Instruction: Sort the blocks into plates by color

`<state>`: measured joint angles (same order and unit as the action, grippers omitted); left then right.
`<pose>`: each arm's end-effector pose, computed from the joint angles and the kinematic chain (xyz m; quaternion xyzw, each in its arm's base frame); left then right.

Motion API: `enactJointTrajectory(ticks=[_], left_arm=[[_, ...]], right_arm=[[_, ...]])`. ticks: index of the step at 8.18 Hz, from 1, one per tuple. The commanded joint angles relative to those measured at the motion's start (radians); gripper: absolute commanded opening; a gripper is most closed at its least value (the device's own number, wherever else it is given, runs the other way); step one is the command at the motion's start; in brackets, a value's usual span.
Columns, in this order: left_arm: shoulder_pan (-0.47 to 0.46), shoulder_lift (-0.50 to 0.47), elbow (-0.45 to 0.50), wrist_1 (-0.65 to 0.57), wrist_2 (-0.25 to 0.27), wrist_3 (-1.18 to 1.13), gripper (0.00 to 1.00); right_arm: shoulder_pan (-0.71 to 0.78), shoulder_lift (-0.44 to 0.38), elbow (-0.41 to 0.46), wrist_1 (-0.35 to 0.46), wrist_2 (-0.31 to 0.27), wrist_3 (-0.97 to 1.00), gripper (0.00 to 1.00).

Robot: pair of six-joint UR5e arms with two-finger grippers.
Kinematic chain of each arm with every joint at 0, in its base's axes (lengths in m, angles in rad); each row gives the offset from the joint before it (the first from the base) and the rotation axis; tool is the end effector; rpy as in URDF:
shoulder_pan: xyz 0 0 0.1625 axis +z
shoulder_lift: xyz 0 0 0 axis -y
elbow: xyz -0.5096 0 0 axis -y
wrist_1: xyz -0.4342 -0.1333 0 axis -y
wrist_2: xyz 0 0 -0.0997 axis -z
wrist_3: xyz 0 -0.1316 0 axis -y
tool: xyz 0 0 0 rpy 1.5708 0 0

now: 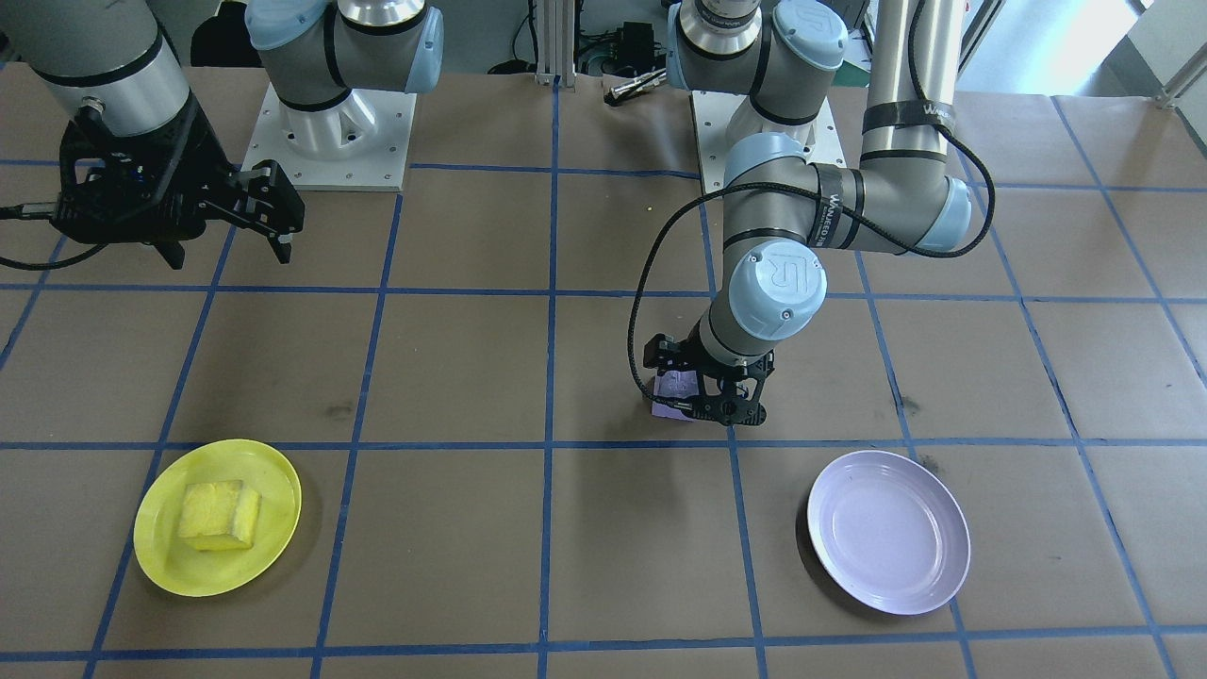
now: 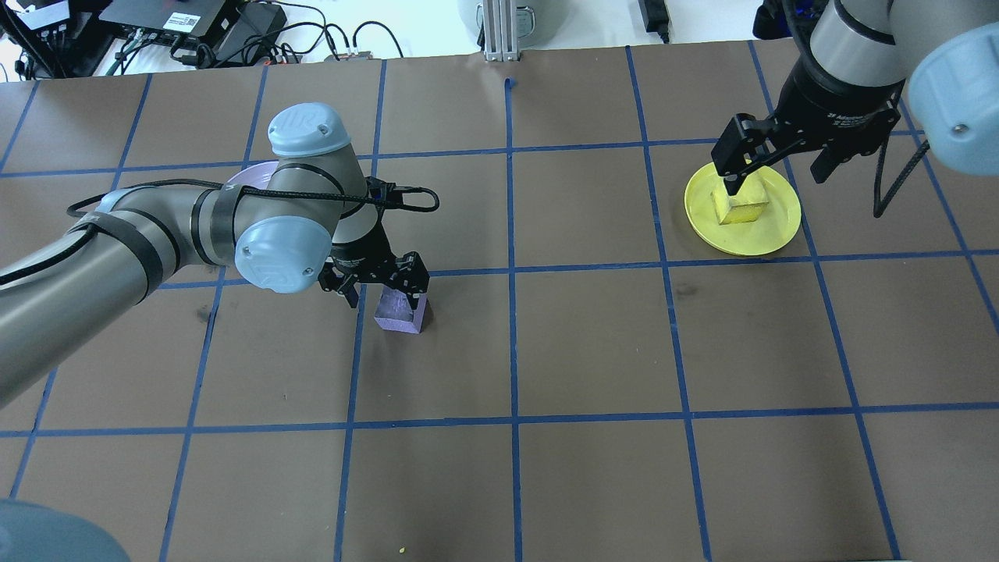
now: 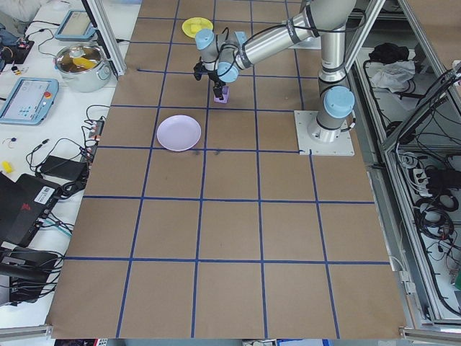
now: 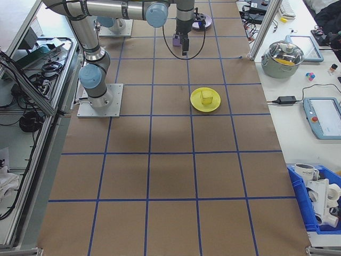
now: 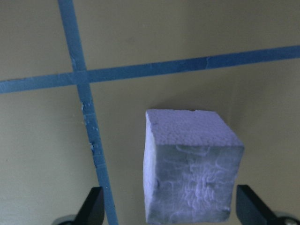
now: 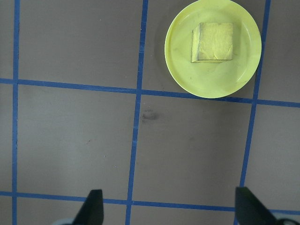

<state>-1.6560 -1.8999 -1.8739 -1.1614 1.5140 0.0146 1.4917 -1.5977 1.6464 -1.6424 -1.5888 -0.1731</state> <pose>-0.1899 -0.5691 0.2380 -0.0464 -0.9923 -0.1121 0.0243 0.0892 -0.5314 0.5215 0.0469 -0.9988 0.0102 0.0104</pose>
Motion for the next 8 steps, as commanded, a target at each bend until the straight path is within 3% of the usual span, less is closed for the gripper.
enactJointTrajectory(ticks=[1, 5, 6, 7, 8], left_arm=[[0.001, 0.001, -0.002, 0.002, -0.028, -0.004, 1.00], [-0.002, -0.041, -0.005, 0.008, -0.025, -0.005, 0.99], [-0.002, -0.041, -0.004, 0.009, -0.025, 0.007, 0.81], [-0.002, -0.041, -0.001, 0.009, -0.025, 0.037, 0.33], [-0.001, -0.038, 0.001, 0.009, -0.021, 0.082, 0.15]], right_arm=[[0.001, 0.001, 0.000, 0.000, 0.000, 0.000, 1.00], [-0.001, 0.001, 0.000, 0.000, -0.002, 0.001, 1.00], [-0.001, 0.001, 0.000, 0.000, -0.002, 0.004, 1.00], [-0.001, 0.001, 0.000, -0.002, -0.002, 0.003, 1.00], [-0.001, 0.001, 0.000, 0.000, -0.002, 0.006, 1.00]])
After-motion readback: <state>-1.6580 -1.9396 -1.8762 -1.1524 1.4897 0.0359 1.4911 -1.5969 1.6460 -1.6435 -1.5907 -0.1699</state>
